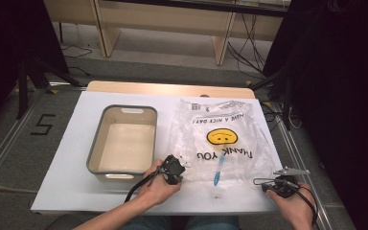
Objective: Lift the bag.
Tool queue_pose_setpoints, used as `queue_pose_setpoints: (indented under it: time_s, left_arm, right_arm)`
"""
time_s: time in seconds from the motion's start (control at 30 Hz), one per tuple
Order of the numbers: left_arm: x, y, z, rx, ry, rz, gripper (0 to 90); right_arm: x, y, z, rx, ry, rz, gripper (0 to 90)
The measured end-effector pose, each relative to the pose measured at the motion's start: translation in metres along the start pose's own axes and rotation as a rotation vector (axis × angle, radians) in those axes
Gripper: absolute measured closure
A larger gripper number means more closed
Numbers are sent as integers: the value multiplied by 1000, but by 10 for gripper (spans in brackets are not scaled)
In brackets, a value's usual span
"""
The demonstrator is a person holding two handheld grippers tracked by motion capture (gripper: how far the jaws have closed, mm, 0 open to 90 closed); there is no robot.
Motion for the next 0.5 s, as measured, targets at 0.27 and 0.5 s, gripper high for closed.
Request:
queue_pose_setpoints:
  time_s: [0.27, 0.5]
  left_arm:
    - [6, 0, 3, -24, 40, 2, 892]
    - [22, 0, 14, -39, 111, 20, 893]
  right_arm:
    - [5, 4, 4, -11, 39, -17, 900]
    - [10, 8, 8, -27, 87, -32, 900]
Point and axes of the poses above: each handheld gripper's, and its own axes: x roughly backward along the jaws, z roughly out of its top, y roughly to its right, the point moved 7 cm from there along -x, roughly forward along the jaws, and after that the axes turned 2 degrees about -x, right-handed, at the moved point
